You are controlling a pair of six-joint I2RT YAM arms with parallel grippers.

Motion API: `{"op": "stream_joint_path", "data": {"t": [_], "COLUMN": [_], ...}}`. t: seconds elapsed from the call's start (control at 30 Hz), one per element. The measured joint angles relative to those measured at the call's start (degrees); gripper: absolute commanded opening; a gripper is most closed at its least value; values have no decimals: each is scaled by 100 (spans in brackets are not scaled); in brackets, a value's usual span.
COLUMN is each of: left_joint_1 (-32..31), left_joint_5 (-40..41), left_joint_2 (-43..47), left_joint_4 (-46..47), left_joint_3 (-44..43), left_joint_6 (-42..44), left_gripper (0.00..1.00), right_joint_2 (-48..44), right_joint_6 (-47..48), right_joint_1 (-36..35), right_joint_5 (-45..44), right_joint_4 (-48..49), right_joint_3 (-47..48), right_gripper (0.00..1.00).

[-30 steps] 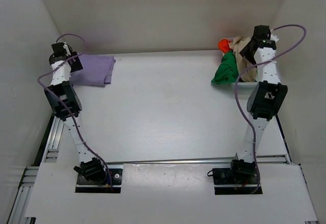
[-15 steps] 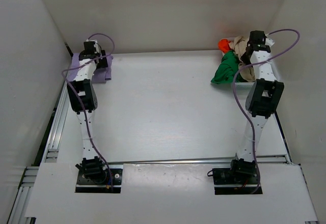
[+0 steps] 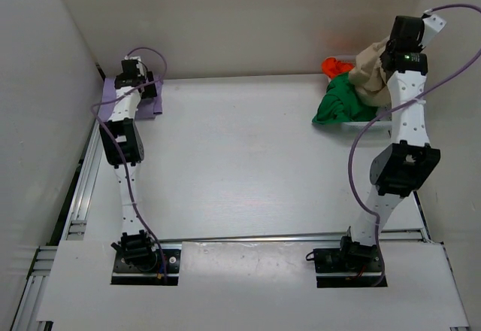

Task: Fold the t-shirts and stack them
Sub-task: Grab crumpled tshirt from bin with the right arm, then move the tshirt to the center of the board

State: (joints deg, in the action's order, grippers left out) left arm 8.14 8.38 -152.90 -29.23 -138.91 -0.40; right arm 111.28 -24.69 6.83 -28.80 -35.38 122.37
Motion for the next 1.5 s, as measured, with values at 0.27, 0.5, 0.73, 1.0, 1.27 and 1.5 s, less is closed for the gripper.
{"op": "stream_joint_path", "data": {"t": [0.27,0.5,0.73,1.0,1.27,1.5], "left_joint_1": [-245,-439,-282,-59,-59,166], "left_joint_5": [190,369,308,125,-304,-629], "left_joint_2": [1825,5930,9394,10159,9903,9645], "left_joint_4": [-208,83,2,-1270,-2251,-2570], "left_joint_3": [1314,4229,7038,8052,7884,7993], "left_joint_6": [20,39,42,42,42,42], "left_gripper": [100,100,100,100,100,100], "right_joint_2": [-1403,-3504,-3976,-2127,-1285,-1379], "right_joint_6": [415,-85,-863,-1582,-859,-229], "right_joint_1": [-577,-2090,-3858,-3812,-4478,-5751], "right_joint_5": [382,2284,3397,2977,1816,2046], "right_joint_4": [424,1180,1532,177,-1427,-957], "right_joint_3": [22,-293,-1639,-3598,-2986,-3530], "right_gripper": [1,1,2,75,75,74]}}
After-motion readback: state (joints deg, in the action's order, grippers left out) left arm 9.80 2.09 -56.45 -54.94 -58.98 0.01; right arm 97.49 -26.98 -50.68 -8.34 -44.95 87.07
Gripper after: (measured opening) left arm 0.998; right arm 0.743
